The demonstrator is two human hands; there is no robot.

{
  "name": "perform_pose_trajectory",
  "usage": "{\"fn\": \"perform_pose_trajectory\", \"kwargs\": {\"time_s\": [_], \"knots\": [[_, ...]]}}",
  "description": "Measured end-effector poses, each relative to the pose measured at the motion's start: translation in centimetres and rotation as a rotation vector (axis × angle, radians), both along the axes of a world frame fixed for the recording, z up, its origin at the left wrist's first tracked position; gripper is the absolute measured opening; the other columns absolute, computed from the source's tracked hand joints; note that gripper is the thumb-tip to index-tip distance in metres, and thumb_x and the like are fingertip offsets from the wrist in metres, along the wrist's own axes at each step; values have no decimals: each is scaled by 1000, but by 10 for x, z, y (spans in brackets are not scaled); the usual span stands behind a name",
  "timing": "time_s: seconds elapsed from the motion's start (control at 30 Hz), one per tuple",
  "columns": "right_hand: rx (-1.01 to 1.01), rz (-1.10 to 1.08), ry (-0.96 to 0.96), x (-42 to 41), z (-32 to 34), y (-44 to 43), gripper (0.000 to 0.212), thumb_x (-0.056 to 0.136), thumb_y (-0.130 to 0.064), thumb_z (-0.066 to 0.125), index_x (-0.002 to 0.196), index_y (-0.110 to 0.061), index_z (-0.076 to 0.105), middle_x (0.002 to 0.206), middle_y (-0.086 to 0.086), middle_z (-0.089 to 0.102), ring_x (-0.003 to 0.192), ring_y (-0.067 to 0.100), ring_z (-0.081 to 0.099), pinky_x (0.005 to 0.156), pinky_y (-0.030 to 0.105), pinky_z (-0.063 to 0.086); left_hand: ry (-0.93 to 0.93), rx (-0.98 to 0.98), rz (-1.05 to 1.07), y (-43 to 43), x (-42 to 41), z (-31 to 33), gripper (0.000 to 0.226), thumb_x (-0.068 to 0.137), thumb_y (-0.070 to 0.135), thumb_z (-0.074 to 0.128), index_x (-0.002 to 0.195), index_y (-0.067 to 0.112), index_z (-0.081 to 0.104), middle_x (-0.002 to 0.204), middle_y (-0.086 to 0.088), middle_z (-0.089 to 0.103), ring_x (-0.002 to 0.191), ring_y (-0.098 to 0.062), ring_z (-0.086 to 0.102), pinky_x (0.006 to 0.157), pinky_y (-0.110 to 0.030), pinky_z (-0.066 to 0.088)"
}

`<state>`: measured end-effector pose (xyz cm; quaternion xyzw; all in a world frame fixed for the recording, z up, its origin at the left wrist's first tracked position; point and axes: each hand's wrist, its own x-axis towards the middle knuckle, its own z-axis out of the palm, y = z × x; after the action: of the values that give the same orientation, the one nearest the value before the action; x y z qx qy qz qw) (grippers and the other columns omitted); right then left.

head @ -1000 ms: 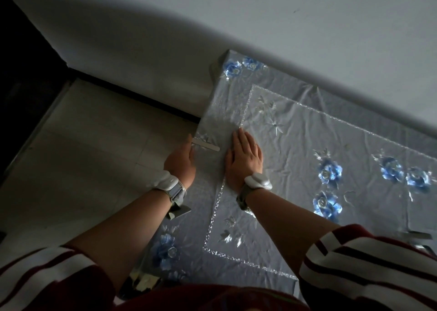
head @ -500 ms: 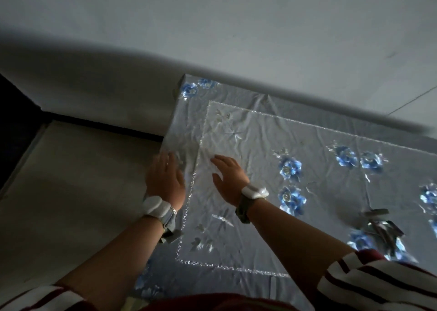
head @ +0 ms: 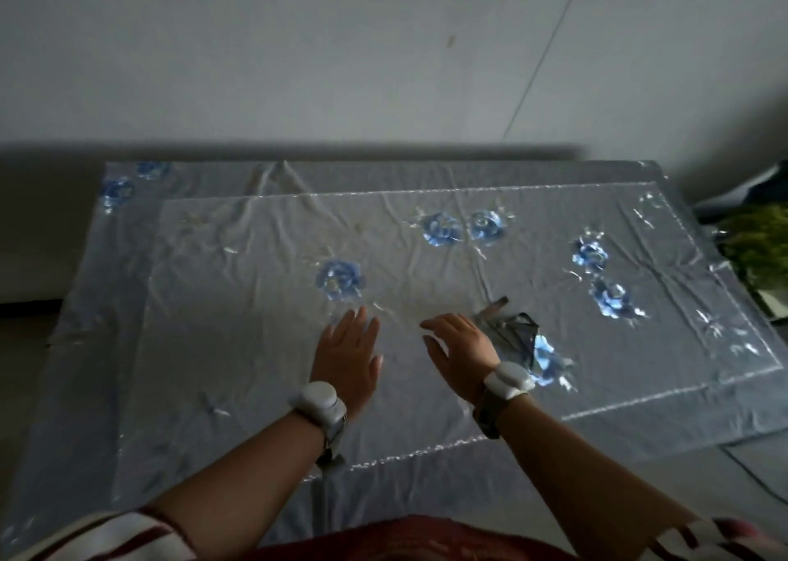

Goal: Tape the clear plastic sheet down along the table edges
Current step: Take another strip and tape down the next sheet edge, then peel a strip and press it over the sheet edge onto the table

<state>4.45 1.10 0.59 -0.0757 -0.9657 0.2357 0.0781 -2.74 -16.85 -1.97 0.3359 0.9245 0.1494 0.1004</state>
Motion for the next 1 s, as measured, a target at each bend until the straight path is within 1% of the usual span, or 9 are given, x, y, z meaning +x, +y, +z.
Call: {"fn": "perform_pose_trajectory", "kwargs": {"time_s": [0.17,0.37,0.5,0.6,0.67,0.73,0.8,0.9,1.0], "knots": [[-66,-181,-30,26,1,77,20,85,-26,64,103,-17,68,98,5,68,87,27,65,76,32,51,9,-182,5,48,37,-15,58,74,44,61,127,20,55,139,-15,49,126,-46,44,98,-64,37],[-114,-286,-52,15,2,127,29,88,-29,59,116,-22,61,113,1,59,98,22,60,81,38,53,51,-218,24,46,39,-27,61,82,50,36,137,23,42,148,-13,37,135,-45,31,106,-64,28],[-74,-235,-262,-4,2,137,34,90,-30,54,123,-23,56,123,5,52,110,25,53,89,38,48,72,-223,29,48,40,-25,62,82,50,35,136,21,44,146,-14,40,133,-45,34,105,-65,30],[-64,-171,-412,-13,2,138,22,88,-27,55,107,-22,64,118,6,55,101,26,58,83,31,47,83,-252,33,50,40,-24,64,83,53,31,137,21,42,147,-15,38,133,-45,34,105,-65,30],[-12,-132,-464,-17,5,138,18,86,-24,58,99,-17,68,111,8,62,96,27,61,81,32,49,58,-277,27,49,38,-28,69,86,61,18,143,23,29,153,-12,24,139,-43,22,110,-62,22],[0,-138,-470,-20,10,136,17,84,-20,61,96,-13,71,107,9,66,93,28,63,78,32,50,22,-303,3,45,35,-37,75,81,68,0,145,29,1,155,-5,-7,142,-36,-7,115,-57,1],[-43,-173,-375,-20,15,137,17,84,-20,63,94,-11,72,104,9,66,92,27,63,76,30,46,-26,-324,14,43,33,-43,72,79,68,2,140,33,-16,152,0,-22,138,-29,-25,115,-52,-10],[-201,-158,-159,-17,29,134,12,81,-20,68,87,-11,72,95,8,67,86,22,61,75,27,45,-75,-344,20,48,26,-33,70,87,63,25,145,36,-4,157,0,-16,143,-30,-16,116,-50,-5],[-330,-34,-60,-15,45,123,7,77,-15,73,83,-12,73,90,6,67,80,19,62,77,26,49,-102,-77,169,63,22,-5,65,83,57,35,130,16,52,147,-15,39,134,-32,38,108,-43,32]]}}
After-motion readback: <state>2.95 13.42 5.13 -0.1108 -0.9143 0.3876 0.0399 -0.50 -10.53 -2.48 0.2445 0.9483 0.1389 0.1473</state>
